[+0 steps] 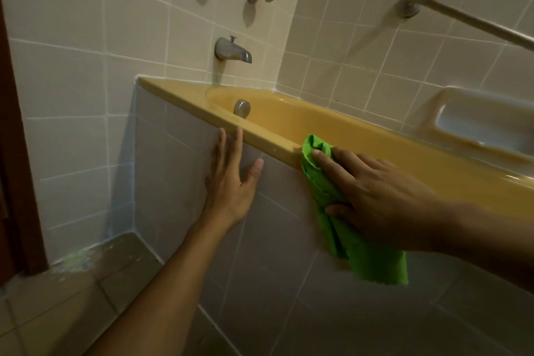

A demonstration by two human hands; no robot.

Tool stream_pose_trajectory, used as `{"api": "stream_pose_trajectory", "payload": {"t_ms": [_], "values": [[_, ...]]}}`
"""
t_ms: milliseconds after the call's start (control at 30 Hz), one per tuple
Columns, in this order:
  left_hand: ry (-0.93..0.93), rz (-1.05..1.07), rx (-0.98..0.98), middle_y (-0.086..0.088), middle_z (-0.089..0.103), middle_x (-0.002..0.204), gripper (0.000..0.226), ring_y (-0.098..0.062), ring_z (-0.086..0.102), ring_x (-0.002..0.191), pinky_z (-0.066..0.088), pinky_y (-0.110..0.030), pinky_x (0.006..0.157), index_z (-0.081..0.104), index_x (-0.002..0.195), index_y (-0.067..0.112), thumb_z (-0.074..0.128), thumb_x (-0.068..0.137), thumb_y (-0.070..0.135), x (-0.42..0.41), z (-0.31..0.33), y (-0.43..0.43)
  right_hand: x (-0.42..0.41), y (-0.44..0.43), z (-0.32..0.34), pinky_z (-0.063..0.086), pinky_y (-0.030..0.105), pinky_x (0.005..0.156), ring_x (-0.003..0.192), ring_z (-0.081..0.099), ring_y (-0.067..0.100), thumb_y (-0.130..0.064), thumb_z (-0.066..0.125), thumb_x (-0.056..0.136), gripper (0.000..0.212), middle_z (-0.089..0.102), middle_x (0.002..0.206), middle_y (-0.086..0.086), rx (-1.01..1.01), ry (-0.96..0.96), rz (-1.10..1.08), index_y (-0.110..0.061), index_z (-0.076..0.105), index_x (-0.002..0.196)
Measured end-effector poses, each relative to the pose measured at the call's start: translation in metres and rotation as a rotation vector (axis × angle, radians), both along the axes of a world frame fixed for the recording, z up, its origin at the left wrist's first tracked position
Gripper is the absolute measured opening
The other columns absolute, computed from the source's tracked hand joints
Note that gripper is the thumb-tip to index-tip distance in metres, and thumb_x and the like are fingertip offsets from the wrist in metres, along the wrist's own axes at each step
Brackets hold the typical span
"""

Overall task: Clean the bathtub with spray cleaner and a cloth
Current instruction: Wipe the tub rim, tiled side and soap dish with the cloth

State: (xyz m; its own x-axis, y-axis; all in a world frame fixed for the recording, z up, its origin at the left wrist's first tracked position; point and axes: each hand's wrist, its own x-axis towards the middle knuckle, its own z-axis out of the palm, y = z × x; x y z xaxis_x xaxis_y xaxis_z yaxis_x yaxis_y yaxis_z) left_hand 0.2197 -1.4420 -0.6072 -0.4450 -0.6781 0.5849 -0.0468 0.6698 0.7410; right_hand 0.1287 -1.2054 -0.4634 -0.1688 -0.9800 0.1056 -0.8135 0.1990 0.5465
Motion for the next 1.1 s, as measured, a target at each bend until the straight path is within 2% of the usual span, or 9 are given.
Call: {"api": "stream_pose_trajectory", "payload": {"t_ms": [133, 267, 400, 533, 700, 967, 1100], "values": [[0.046, 0.105, 0.073, 0.013, -0.021, 0.170, 0.081, -0.013, -0.015, 0.157, 0.012, -0.069, 0.120, -0.015, 0.155, 0.055, 0.028, 0.092, 0.081, -0.020, 0.000, 0.007, -0.006, -0.014, 0.000, 0.038, 0.036, 0.112, 0.141, 0.032, 0.025, -0.065, 0.029, 0.101, 0.085, 0.010, 0.163, 0.003, -0.018, -0.021, 0.066, -0.026, -0.022, 0.158], [0.095, 0.145, 0.137, 0.018, -0.023, 0.168, 0.090, -0.008, -0.019, 0.156, 0.007, -0.071, 0.117, -0.020, 0.152, 0.058, 0.021, 0.080, 0.094, -0.027, -0.005, -0.001, -0.008, -0.039, 0.000, 0.038, 0.036, 0.111, 0.139, 0.034, 0.024, -0.064, 0.030, 0.101, 0.085, 0.011, 0.162, 0.001, -0.014, -0.056, 0.107, -0.028, -0.022, 0.158], [0.144, 0.178, 0.300, 0.024, -0.023, 0.166, 0.097, -0.008, -0.021, 0.155, 0.000, -0.074, 0.116, -0.011, 0.157, 0.053, 0.017, 0.075, 0.097, -0.033, -0.023, -0.011, -0.006, -0.073, 0.002, 0.041, 0.038, 0.109, 0.135, 0.038, 0.025, -0.064, 0.033, 0.101, 0.085, 0.014, 0.160, 0.002, -0.018, -0.056, 0.119, -0.029, -0.020, 0.158], [0.132, 0.184, 0.477, 0.026, -0.022, 0.166, 0.097, -0.013, -0.019, 0.156, 0.001, -0.078, 0.114, -0.008, 0.157, 0.056, 0.017, 0.072, 0.097, -0.027, -0.055, -0.032, -0.001, -0.110, 0.002, 0.041, 0.043, 0.111, 0.137, 0.038, 0.029, -0.064, 0.038, 0.100, 0.086, 0.015, 0.161, 0.004, -0.016, -0.062, 0.082, -0.032, -0.015, 0.159], [0.079, 0.128, 0.417, 0.023, -0.026, 0.166, 0.087, -0.017, -0.022, 0.156, 0.004, -0.079, 0.112, -0.012, 0.155, 0.058, 0.026, 0.084, 0.091, -0.017, -0.068, -0.065, 0.009, -0.159, 0.002, 0.036, 0.045, 0.116, 0.143, 0.034, 0.031, -0.065, 0.041, 0.099, 0.087, 0.013, 0.163, 0.004, -0.013, -0.047, 0.032, -0.033, -0.012, 0.160], [0.031, 0.110, 0.395, 0.021, -0.032, 0.164, 0.101, -0.021, -0.027, 0.155, 0.005, -0.083, 0.109, -0.017, 0.154, 0.057, 0.010, 0.068, 0.102, -0.013, -0.068, -0.092, 0.031, -0.210, -0.002, 0.033, 0.045, 0.117, 0.145, 0.033, 0.031, -0.064, 0.041, 0.099, 0.085, 0.014, 0.166, 0.004, -0.057, -0.023, -0.055, -0.034, -0.009, 0.161], [0.037, 0.069, 0.367, 0.022, -0.036, 0.162, 0.098, -0.020, -0.031, 0.153, 0.000, -0.083, 0.109, -0.020, 0.152, 0.059, 0.013, 0.070, 0.102, -0.008, -0.068, -0.106, 0.040, -0.203, 0.000, 0.026, 0.040, 0.122, 0.150, 0.025, 0.026, -0.064, 0.039, 0.099, 0.085, 0.007, 0.168, -0.002, -0.034, -0.059, -0.122, -0.037, -0.013, 0.160]]}}
